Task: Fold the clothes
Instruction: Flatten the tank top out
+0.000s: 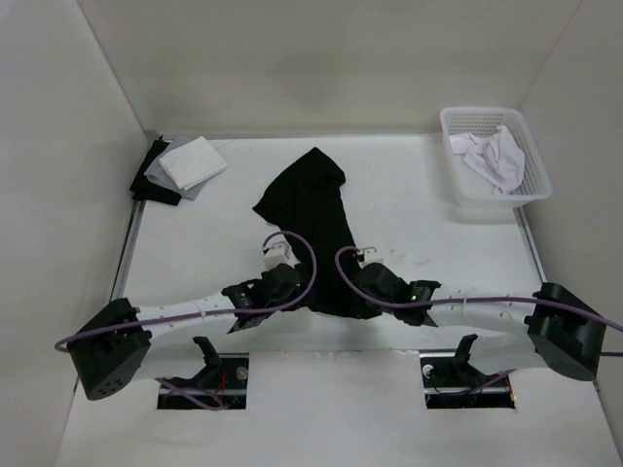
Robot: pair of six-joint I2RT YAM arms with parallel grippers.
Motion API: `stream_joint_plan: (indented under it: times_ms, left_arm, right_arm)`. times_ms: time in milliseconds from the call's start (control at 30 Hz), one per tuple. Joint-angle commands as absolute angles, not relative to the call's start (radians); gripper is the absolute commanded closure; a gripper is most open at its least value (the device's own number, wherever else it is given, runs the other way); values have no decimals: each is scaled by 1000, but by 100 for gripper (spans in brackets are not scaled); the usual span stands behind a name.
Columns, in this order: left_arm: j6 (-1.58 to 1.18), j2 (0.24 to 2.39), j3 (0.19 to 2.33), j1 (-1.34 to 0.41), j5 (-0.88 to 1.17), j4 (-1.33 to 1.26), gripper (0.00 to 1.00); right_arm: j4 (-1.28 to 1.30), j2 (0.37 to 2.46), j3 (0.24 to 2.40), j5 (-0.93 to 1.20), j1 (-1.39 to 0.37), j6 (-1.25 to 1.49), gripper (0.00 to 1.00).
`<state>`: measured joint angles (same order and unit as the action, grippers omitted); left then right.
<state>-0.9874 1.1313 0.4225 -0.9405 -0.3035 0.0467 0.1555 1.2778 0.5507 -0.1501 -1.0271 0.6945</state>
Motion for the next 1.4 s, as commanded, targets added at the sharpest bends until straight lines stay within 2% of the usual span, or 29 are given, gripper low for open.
stream_joint_plan:
  times_ms: [0, 100, 200, 300, 400, 500, 600, 733, 867, 1033, 1200, 1300, 1367]
  left_arm:
    - [-1035, 1201, 413, -966, -241, -41, 43]
    - [-1031, 1279, 411, -960, -184, -136, 44]
    - [-1032, 1342, 419, -966, -190, -143, 61]
    - [-1032, 1362, 431, -958, -209, -141, 89]
    - [-1009, 1242, 466, -947, -259, -101, 97]
    - [-925, 1033, 601, -978, -420, 67, 99]
    - [-797, 869, 774, -1082, -654, 190, 100]
    - [-587, 795, 975, -1279, -926, 195, 100]
    - [-233, 850, 1139, -1484, -1139, -11, 100]
    - [283, 957, 1282, -1576, -1144, -476, 100]
    - [589, 1034, 1347, -1564, -1141, -777, 99]
    - [630, 1064, 1333, -1487, -1131, -842, 99]
    - [602, 1091, 1292, -1386, -1134, -839, 99]
  right_arm:
    - [67, 1237, 558, -199, -1027, 715, 78]
    - [72, 1181, 539, -224, -1027, 729, 83]
    - [58, 1126, 508, -225, -1019, 747, 87]
    - [35, 1085, 492, -218, -1004, 753, 90]
    - [38, 1023, 517, -227, -1009, 744, 93]
    - [89, 912, 584, -247, -1044, 726, 95]
    - [191, 807, 722, -322, -1113, 660, 95]
    - [311, 769, 983, -487, -1237, 525, 95]
    - [344, 828, 1279, -661, -1372, 335, 96]
    - [333, 946, 1593, -744, -1461, 141, 96]
    - [272, 1014, 1703, -741, -1426, 19, 96]
    - [252, 1037, 1668, -608, -1236, 64, 96]
    - [241, 1060, 1594, -426, -1039, 165, 96]
